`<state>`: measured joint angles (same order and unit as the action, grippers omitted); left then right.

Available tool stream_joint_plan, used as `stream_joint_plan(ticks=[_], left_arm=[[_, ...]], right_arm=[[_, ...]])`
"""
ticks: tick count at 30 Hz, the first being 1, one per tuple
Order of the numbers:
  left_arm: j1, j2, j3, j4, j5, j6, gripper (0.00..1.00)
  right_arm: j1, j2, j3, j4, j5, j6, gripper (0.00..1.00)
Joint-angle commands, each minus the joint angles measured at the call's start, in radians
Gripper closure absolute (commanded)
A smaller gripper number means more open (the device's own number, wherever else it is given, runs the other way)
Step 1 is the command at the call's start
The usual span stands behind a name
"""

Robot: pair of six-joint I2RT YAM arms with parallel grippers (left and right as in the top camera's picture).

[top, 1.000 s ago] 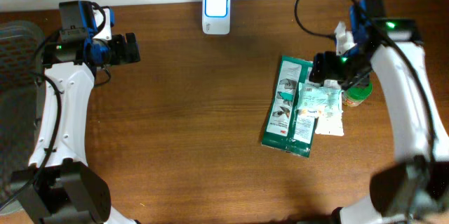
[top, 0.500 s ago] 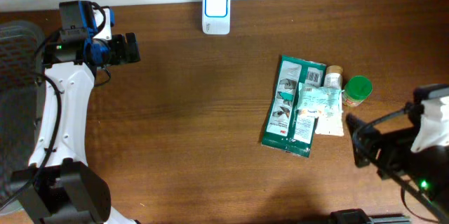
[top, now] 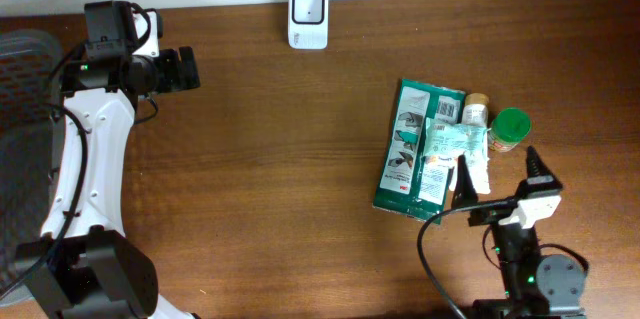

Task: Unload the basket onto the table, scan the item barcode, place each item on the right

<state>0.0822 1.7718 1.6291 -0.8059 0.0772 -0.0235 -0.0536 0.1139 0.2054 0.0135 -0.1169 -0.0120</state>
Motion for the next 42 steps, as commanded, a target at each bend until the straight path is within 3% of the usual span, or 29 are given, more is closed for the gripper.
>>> stream_joint_plan(ticks=[1,5,7,23,28,30,32,35,37,42], left_arm=[[0.0,-0.013,0.01,0.003,0.001,0.001,0.01],[0.0,-0.013,0.01,0.003,0.001,0.001,0.01],[0.0,-0.013,0.01,0.003,0.001,0.001,0.01],[0.0,-0.019,0.008,0.003,0.001,0.001,0.01],[-0.03,-0.219,-0.031,0.003,-0.034,0.001,0.01],[-0.076,-0.365,-0.171,0.009,-0.164,0.002,0.01],[-0.084,-0.478,-0.335,0.122,-0.163,0.017,0.01],[-0.084,-0.776,-0.818,0.681,-0.027,0.09,0.01],[-0.084,-0.982,-1.079,0.898,-0.016,0.131,0.01],[-0.084,-1.455,-1.485,0.974,-0.02,0.27,0.01]], right_arm=[[0.016,-0.079,-0.132,0.05,-0.006,-0.003,0.02],[0.028,-0.111,-0.2,0.047,-0.002,-0.008,0.02],[0.028,-0.111,-0.2,-0.09,-0.018,-0.006,0.02],[0.028,-0.11,-0.2,-0.079,-0.026,-0.007,0.02],[0.028,-0.11,-0.2,-0.079,-0.026,-0.007,0.02],[0.028,-0.11,-0.2,-0.079,-0.026,-0.007,0.02],[0.028,-0.11,-0.2,-0.079,-0.026,-0.007,0.02],[0.028,-0.11,-0.2,-0.079,-0.026,-0.007,0.02],[0.028,-0.11,-0.2,-0.079,-0.026,-0.007,0.02],[0.028,-0.11,-0.2,-0.079,-0.026,-0.007,0.02]])
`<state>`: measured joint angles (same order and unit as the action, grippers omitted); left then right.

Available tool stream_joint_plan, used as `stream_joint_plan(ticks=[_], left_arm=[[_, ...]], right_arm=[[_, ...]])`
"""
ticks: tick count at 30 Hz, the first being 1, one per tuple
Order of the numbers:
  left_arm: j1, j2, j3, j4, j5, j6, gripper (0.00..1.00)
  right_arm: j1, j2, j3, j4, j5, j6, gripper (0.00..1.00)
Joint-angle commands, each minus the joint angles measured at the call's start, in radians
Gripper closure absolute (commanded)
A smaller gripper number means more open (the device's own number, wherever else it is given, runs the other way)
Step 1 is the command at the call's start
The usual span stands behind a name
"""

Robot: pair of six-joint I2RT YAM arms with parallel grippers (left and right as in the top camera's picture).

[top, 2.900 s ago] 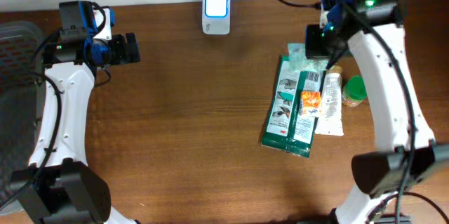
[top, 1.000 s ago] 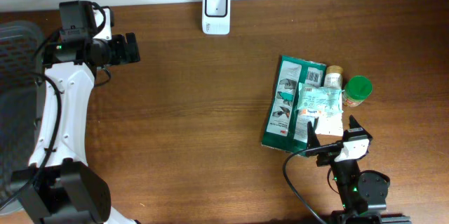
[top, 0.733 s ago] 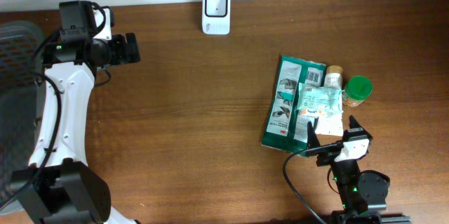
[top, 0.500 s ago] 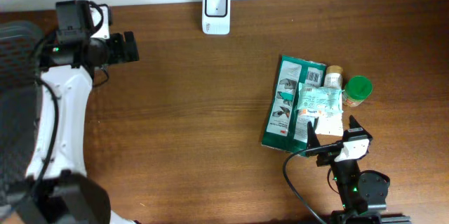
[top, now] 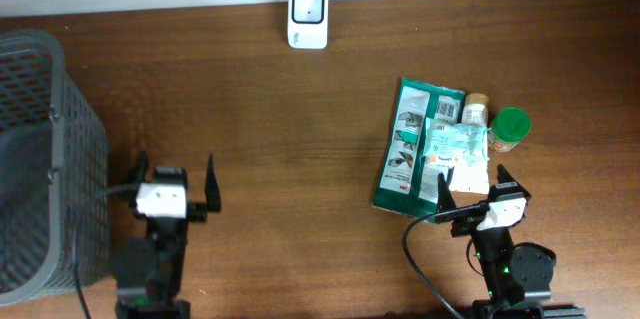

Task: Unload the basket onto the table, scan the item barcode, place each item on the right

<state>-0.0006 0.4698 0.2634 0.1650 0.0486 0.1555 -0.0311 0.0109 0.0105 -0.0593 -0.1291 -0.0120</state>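
Note:
A white barcode scanner (top: 308, 16) sits at the far edge of the table. On the right lies a pile of items: a green flat packet (top: 405, 154), a clear pouch (top: 458, 146) on top of it, a small brown-lidded jar (top: 475, 111) and a green-capped bottle (top: 511, 129). My right gripper (top: 471, 174) is open at the pile's near edge, its fingers either side of the pouch's lower end and holding nothing. My left gripper (top: 176, 164) is open and empty near the front left, far from the items.
A grey mesh basket (top: 40, 139) fills the left edge of the table. The brown tabletop (top: 300, 159) stretches between the two arms and up to the scanner.
My left arm was stretched out over the far left corner above the basket and now sits low at the front left, gripper open. The right gripper has shifted slightly left and nearer the front edge.

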Motion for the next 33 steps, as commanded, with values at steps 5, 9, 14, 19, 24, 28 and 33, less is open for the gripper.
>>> stream_joint_plan(ticks=[5,9,14,19,24,28,33], left_arm=[[0.0,-0.409,-0.255,-0.144,-0.053,0.113,0.01],[-0.001,-0.465,-0.255,-0.248,-0.064,0.111,0.01],[-0.001,-0.465,-0.255,-0.248,-0.063,0.111,0.01],[-0.001,-0.465,-0.255,-0.248,-0.063,0.111,0.01],[-0.001,-0.465,-0.255,-0.249,-0.064,0.111,0.01],[-0.001,-0.465,-0.255,-0.248,-0.063,0.111,0.01],[-0.001,-0.465,-0.255,-0.249,-0.063,0.111,0.01]], right_arm=[[0.005,-0.007,-0.005,-0.006,-0.013,-0.007,0.02],[0.005,-0.007,-0.005,-0.006,-0.013,-0.007,0.01],[0.005,-0.007,-0.005,-0.006,-0.013,-0.007,0.02],[0.005,-0.007,-0.005,-0.006,-0.013,-0.007,0.02],[0.005,-0.007,-0.005,-0.006,-0.013,-0.007,0.02],[0.005,-0.007,-0.005,-0.006,-0.013,-0.006,0.02],[0.005,-0.007,-0.005,-0.006,-0.013,-0.006,0.02]])
